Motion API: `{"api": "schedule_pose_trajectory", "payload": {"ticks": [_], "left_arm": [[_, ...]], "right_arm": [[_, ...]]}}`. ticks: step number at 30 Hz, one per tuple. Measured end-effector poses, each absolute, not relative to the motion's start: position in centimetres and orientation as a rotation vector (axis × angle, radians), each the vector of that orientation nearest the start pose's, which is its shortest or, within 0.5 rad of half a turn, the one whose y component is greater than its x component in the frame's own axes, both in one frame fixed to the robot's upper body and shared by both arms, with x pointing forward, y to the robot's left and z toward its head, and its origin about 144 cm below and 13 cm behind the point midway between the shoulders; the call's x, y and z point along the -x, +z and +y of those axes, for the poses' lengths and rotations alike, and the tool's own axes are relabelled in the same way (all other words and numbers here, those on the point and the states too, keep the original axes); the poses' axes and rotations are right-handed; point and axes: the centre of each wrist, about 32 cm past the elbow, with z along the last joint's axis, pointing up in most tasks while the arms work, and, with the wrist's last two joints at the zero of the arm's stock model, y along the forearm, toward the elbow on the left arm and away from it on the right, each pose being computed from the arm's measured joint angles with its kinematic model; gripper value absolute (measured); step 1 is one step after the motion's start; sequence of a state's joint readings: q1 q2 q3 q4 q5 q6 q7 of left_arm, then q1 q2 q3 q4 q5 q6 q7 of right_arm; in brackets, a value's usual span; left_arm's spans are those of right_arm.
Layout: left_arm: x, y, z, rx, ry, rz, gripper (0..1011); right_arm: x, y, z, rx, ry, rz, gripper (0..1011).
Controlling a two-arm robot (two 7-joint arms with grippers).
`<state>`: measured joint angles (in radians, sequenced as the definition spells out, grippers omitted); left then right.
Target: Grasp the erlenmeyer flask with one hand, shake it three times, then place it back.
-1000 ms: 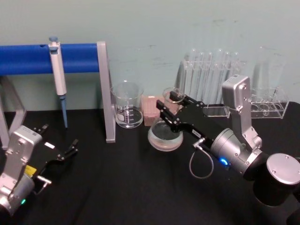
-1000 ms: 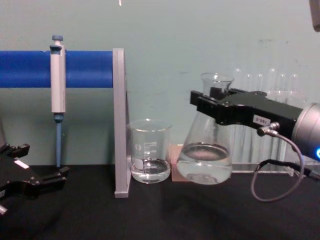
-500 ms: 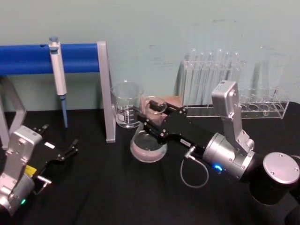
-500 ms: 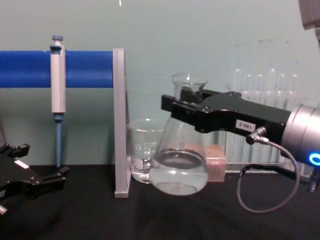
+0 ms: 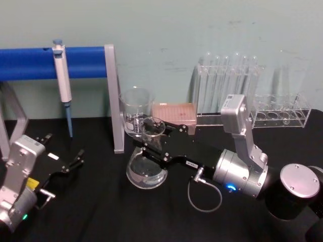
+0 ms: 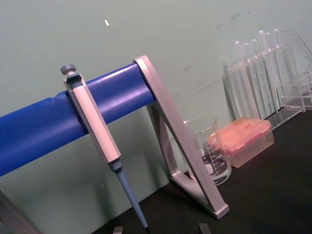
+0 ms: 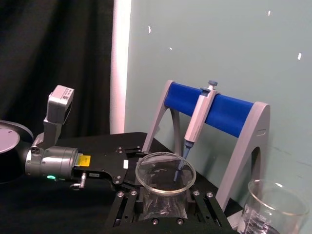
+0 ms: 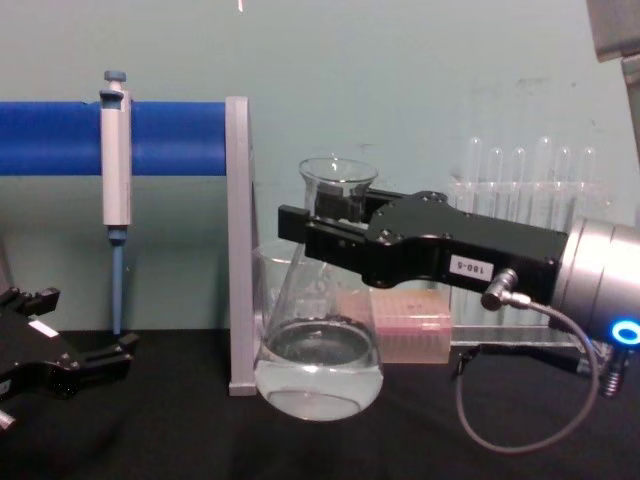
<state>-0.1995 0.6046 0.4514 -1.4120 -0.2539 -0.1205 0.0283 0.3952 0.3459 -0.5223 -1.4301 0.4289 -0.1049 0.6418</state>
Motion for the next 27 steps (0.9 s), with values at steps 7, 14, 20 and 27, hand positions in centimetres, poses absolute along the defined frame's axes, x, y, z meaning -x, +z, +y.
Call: {"api": "schedule_pose_trajectory", "payload": {"ticks": [7, 14, 20, 27], "left_arm": [[-48.9, 114.0, 31.0, -0.305, 1.248, -0.285, 1001], [-48.9, 114.0, 31.0, -0.304, 1.248, -0.285, 1001], [-48.9, 114.0, 31.0, -0.304, 1.248, -0.285, 1000], [-48.9, 114.0, 31.0, -0.304, 1.248, -0.285, 1001]], "right_arm": [[-53.5, 120.1, -19.2, -0.058, -0.509, -0.156, 450], [-53.2, 120.0, -19.3, -0.067, -0.588, -0.149, 450], [-52.8, 119.9, -19.6, -0.065, -0.698, -0.129, 450], [-52.4, 119.8, -20.1, -0.058, -0.854, -0.121, 450]]}}
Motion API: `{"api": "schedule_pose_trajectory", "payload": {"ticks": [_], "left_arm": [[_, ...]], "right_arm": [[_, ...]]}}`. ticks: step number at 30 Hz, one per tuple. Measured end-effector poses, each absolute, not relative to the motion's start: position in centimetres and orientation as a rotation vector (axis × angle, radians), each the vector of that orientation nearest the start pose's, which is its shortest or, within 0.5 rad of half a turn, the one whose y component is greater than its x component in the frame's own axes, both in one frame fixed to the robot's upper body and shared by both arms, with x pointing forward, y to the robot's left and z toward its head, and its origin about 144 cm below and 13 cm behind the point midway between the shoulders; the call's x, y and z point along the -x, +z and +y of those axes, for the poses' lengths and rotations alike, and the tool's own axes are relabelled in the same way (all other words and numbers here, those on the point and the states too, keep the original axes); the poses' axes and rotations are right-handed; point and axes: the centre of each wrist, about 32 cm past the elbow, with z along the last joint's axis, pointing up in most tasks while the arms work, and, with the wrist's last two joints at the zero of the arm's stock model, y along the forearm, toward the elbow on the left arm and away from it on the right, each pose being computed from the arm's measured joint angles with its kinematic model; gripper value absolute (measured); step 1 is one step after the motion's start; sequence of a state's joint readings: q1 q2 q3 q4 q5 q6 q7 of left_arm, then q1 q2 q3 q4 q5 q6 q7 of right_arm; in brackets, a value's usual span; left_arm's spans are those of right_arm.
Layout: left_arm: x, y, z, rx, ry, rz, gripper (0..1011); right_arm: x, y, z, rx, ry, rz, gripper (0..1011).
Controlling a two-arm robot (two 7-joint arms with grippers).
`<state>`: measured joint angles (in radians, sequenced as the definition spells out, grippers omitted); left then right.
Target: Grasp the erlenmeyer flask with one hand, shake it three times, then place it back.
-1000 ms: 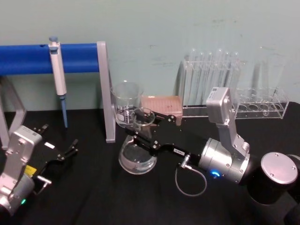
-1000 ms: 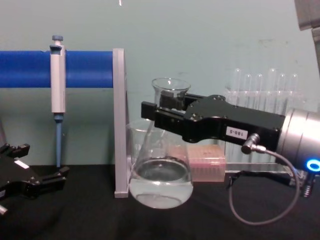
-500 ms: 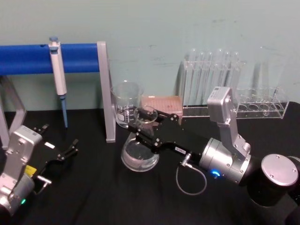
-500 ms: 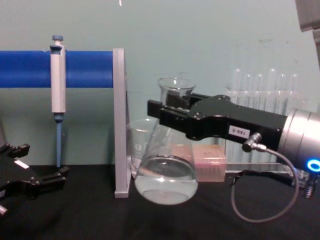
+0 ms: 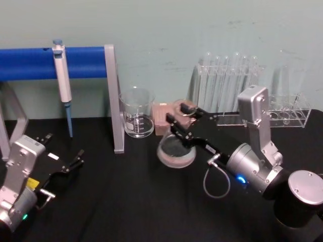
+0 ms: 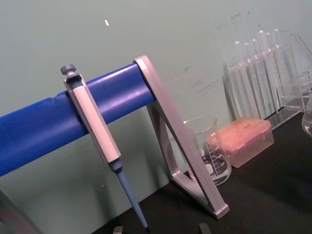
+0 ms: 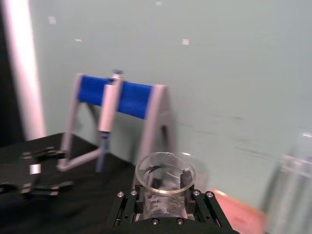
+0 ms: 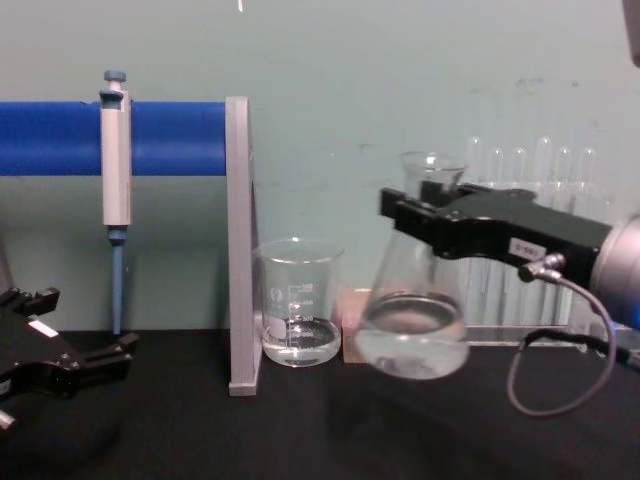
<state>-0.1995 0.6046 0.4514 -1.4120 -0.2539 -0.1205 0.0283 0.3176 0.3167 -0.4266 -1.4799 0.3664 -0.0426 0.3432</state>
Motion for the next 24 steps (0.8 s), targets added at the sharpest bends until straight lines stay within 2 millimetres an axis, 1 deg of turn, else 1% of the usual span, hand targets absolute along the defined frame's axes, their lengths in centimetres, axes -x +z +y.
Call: {"api": "schedule_pose_trajectory", "payload": {"ticks": [3, 10, 17, 24], "left_arm": [[-48.86, 113.98, 30.97, -0.304, 1.248, -0.285, 1001], [-48.86, 113.98, 30.97, -0.304, 1.248, -0.285, 1001], [-48.86, 113.98, 30.96, -0.304, 1.248, -0.285, 1001], [-48.86, 113.98, 30.97, -0.304, 1.248, -0.285, 1001]], "right_arm": [[-52.09, 119.84, -20.26, -0.053, -0.94, -0.122, 450], [-51.79, 119.83, -20.63, -0.042, -1.039, -0.114, 450], [-51.63, 119.83, -20.87, -0.035, -1.099, -0.107, 450], [-51.58, 119.9, -21.07, -0.038, -1.122, -0.107, 450]]}}
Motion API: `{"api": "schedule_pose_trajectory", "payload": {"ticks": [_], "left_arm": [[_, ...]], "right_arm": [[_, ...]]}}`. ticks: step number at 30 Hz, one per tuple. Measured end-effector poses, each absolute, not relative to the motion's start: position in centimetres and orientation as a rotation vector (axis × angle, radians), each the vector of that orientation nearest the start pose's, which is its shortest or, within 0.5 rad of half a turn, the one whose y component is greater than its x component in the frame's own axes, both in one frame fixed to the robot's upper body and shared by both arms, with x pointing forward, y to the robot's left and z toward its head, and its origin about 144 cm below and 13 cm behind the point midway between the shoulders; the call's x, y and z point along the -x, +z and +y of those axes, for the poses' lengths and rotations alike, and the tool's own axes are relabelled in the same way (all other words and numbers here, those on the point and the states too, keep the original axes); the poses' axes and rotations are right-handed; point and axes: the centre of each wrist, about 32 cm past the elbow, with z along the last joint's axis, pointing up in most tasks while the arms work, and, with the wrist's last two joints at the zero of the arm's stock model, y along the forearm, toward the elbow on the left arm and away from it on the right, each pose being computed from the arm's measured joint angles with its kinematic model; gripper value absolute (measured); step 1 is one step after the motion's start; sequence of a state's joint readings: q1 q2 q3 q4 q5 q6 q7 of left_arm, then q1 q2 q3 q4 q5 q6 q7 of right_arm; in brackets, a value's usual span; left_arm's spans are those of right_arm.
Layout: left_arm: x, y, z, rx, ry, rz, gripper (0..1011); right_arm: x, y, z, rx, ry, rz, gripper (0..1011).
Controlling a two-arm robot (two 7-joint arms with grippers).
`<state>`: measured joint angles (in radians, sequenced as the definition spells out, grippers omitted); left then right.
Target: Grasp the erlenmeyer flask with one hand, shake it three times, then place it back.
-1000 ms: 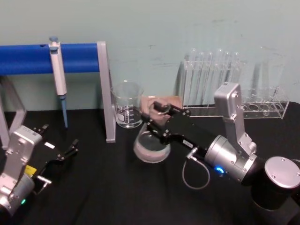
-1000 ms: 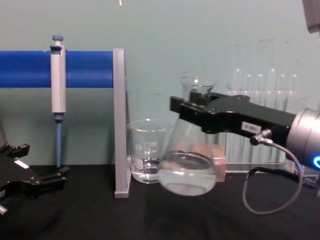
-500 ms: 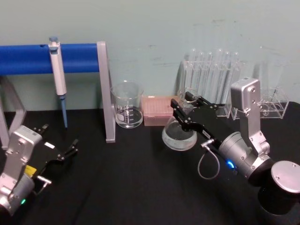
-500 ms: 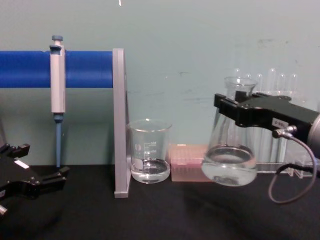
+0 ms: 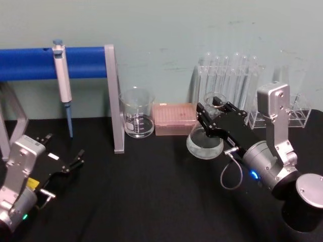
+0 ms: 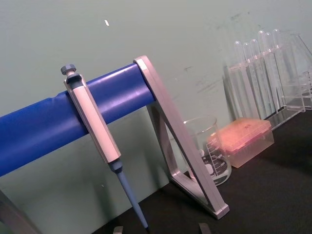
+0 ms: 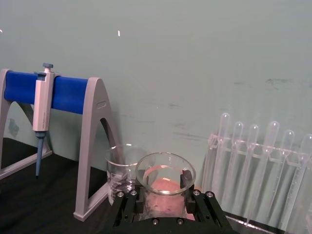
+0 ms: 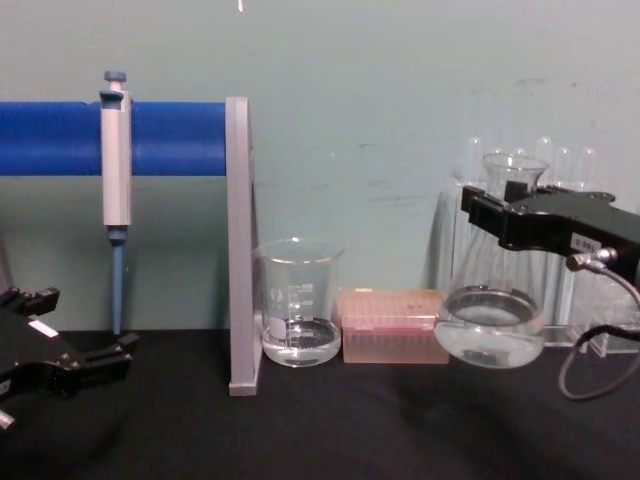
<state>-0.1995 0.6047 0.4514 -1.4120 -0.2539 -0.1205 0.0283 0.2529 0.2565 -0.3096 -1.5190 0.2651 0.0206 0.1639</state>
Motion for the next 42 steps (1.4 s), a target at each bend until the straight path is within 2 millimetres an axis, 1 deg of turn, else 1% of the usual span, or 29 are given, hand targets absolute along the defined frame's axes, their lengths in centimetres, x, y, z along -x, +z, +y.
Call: {"api": "schedule_pose_trajectory", "payload": {"ticks": [6, 16, 30, 42], "left_arm": [[-48.86, 113.98, 30.96, -0.304, 1.248, -0.285, 1001], [-48.86, 113.98, 30.96, -0.304, 1.248, -0.285, 1001], [-48.86, 113.98, 30.97, -0.304, 1.248, -0.285, 1001], [-48.86, 113.98, 30.97, -0.305, 1.248, -0.285, 1001]], "right_arm": [[-51.59, 119.91, -21.09, -0.039, -1.111, -0.108, 450], [-51.75, 120.07, -20.96, -0.034, -1.016, -0.111, 450], [-52.21, 120.45, -20.41, -0.038, -0.779, -0.139, 450], [-52.49, 120.59, -20.11, -0.037, -0.666, -0.138, 450]]}}
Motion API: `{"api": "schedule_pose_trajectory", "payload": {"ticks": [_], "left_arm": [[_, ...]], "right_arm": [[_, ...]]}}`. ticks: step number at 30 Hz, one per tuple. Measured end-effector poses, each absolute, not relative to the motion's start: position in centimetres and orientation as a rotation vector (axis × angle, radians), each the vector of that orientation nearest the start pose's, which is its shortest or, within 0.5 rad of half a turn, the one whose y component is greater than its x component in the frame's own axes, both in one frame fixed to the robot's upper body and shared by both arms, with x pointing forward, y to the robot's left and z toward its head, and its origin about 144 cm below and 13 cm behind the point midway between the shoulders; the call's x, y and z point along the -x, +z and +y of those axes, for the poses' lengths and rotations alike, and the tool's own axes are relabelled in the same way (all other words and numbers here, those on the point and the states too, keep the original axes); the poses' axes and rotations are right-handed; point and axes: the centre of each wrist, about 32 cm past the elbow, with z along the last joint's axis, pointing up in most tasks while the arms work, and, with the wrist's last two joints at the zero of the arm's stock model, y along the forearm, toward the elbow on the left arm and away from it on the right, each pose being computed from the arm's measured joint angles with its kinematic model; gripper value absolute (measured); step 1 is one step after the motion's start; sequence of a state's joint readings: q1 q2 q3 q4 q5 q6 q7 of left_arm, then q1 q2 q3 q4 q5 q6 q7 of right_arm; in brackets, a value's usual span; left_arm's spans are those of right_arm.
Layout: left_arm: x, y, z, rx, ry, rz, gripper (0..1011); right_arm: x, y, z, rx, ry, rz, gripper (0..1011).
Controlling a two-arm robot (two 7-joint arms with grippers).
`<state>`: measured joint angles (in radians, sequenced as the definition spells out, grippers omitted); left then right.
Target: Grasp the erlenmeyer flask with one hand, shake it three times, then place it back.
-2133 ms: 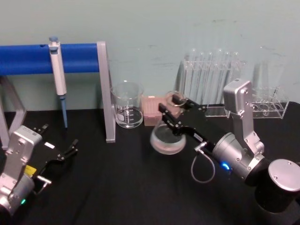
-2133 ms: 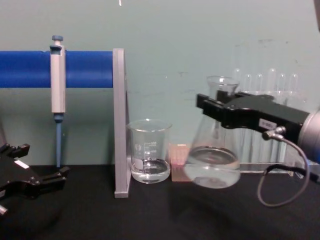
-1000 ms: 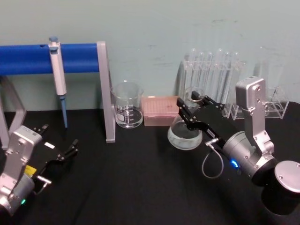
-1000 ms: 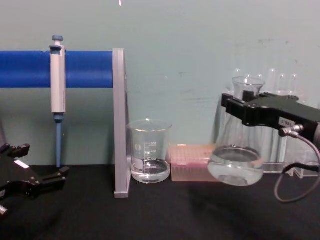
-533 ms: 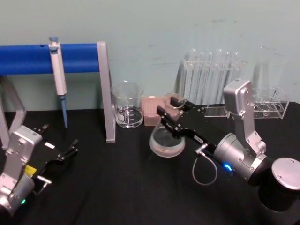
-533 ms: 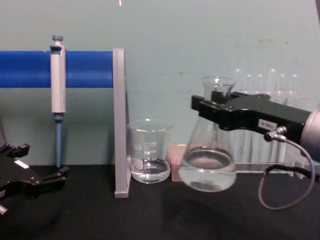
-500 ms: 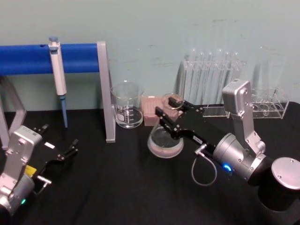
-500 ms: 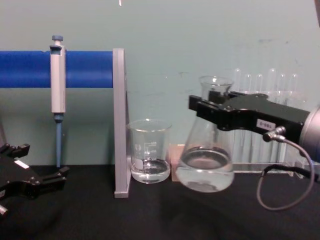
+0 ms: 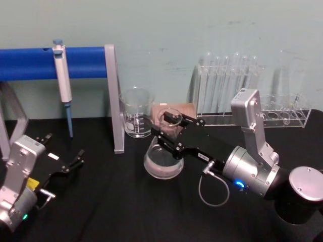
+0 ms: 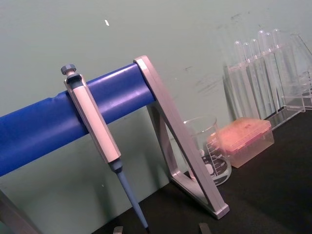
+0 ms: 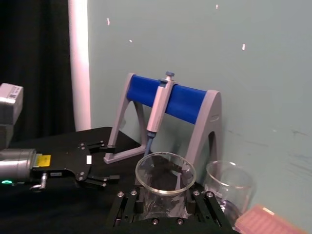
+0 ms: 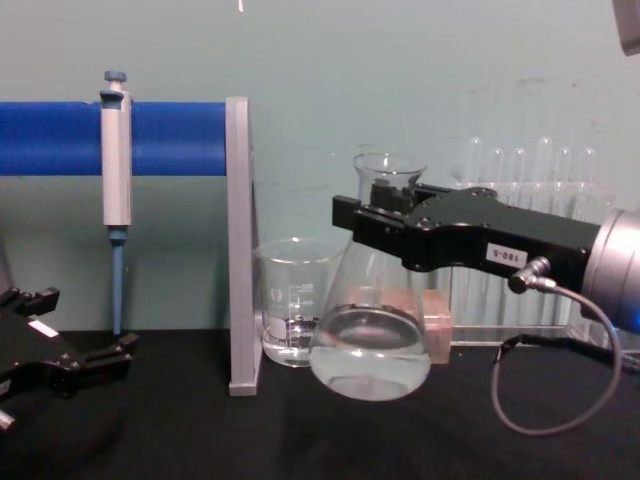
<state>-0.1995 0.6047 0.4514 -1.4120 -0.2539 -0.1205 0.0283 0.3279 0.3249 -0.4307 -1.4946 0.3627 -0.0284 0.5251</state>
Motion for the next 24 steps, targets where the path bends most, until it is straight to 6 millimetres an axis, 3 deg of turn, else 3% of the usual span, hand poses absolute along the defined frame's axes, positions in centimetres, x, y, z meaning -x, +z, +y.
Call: {"api": "schedule_pose_trajectory", "payload": {"ticks": [24], "left_arm": [[-48.86, 113.98, 30.96, -0.304, 1.248, -0.285, 1001]], "right_arm": [[-53.36, 120.32, -20.13, -0.034, -0.626, -0.109, 450]]}}
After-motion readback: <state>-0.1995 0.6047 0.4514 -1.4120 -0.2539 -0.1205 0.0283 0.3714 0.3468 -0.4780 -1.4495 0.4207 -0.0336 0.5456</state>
